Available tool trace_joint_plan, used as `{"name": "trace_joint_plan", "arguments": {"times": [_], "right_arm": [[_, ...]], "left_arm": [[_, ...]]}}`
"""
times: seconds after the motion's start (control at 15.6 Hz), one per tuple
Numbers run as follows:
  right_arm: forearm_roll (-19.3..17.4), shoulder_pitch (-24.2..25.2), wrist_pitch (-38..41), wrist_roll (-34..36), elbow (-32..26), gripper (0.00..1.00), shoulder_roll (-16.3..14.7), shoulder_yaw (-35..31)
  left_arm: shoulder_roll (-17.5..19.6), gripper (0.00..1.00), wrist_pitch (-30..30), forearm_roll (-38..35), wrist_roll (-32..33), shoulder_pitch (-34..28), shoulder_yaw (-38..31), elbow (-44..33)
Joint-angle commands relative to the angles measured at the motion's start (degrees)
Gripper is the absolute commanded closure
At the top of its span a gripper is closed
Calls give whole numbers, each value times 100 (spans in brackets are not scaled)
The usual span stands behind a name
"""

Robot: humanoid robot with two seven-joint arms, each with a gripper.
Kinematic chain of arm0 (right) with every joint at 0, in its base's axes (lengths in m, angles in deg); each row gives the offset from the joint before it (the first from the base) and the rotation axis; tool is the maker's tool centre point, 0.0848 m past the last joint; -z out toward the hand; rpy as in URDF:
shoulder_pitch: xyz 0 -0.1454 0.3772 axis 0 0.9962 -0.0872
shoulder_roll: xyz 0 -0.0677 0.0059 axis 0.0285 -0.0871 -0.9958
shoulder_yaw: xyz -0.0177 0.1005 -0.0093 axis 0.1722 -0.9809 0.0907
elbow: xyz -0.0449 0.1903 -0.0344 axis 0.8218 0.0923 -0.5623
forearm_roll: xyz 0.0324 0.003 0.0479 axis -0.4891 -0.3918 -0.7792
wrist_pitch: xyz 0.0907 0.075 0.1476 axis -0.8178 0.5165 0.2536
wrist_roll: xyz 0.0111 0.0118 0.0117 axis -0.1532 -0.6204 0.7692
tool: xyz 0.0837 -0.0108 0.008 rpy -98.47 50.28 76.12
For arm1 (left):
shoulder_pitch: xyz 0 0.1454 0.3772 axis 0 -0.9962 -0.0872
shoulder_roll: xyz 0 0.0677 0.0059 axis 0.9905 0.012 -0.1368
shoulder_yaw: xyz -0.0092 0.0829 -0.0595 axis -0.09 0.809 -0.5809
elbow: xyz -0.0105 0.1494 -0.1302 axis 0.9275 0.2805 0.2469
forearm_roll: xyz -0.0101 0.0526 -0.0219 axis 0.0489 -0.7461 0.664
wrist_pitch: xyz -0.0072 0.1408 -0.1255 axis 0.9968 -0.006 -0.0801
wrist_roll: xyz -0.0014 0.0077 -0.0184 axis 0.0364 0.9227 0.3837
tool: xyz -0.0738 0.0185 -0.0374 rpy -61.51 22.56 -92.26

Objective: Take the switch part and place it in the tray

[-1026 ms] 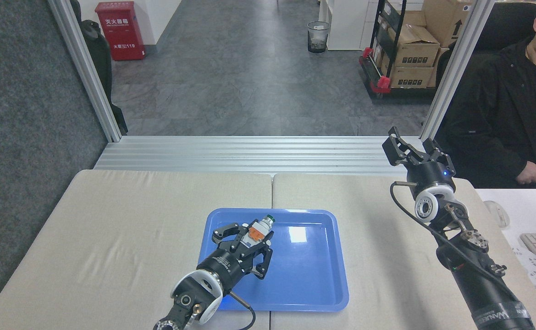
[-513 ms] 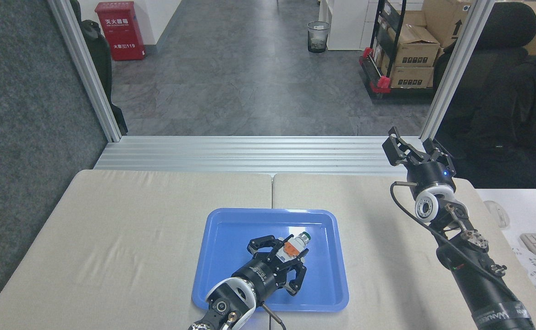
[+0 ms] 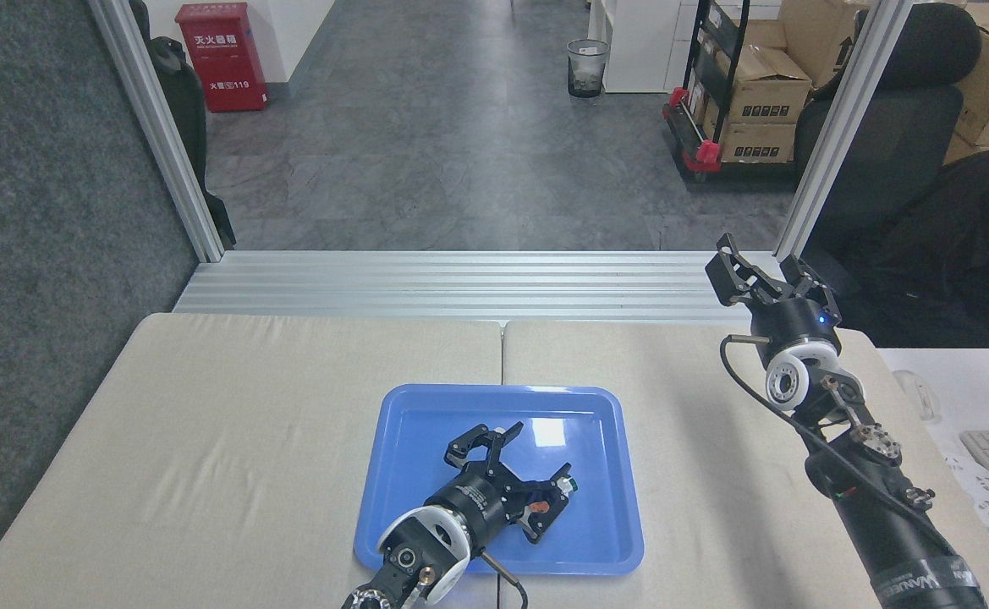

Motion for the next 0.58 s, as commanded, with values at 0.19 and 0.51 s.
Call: {"name": "trace_joint_plan", "arguments": {"times": [0.19,0.51], "right_arm": [[0,-7,-3,3,-1,1,-4,0],[0,1,-3,3,-1,1,-4,0]], "left_arm": [[566,16,421,1133,-94,676,-2909,-611],[981,5,1572,1142,-401,729,-3017,-637]]}}
